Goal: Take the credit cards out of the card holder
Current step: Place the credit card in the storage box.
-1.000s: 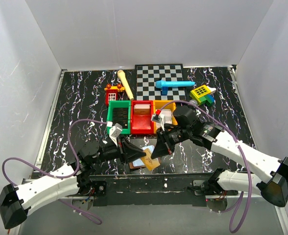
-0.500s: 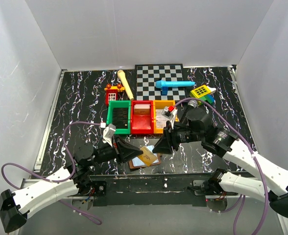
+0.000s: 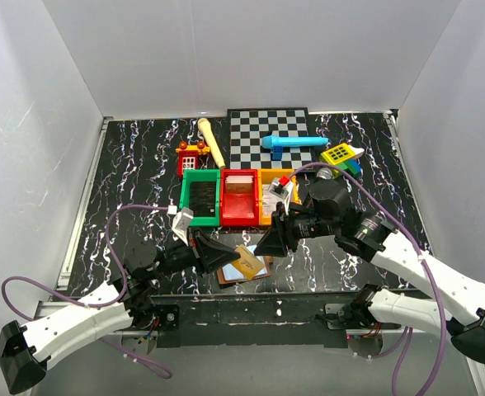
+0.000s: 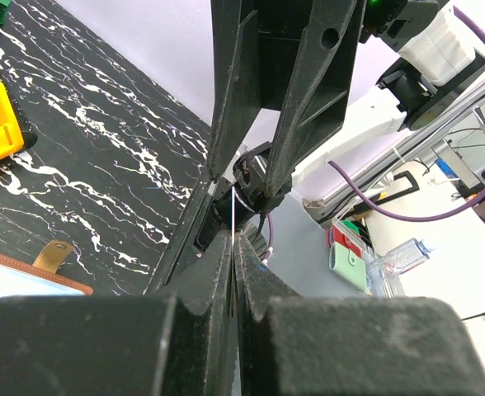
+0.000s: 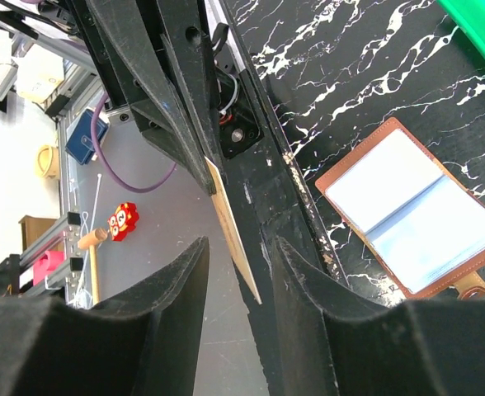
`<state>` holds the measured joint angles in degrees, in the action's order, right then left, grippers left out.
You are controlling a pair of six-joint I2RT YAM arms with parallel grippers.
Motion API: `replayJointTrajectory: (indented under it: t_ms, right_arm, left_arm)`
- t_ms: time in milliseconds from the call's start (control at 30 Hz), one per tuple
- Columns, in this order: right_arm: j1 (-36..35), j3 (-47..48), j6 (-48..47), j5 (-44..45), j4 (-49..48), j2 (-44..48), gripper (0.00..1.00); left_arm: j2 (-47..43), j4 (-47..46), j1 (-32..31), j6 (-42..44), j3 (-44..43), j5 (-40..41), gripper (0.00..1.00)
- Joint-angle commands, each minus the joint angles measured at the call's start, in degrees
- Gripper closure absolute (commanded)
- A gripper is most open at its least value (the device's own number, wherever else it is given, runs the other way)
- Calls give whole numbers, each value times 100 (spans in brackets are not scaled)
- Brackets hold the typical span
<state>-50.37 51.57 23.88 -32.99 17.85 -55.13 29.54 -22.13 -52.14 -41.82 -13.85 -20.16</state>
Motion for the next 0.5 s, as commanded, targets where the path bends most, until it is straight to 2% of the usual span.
replayJointTrajectory:
  t_ms: [0, 467]
  right_arm:
    - [-17, -16, 29, -190, -317, -67, 57]
    - [-69, 2, 47, -357, -352, -305, 68]
  left_arm:
    - [25, -186, 63, -107, 49, -102, 100]
    - [113, -266, 72, -142, -57, -155, 100]
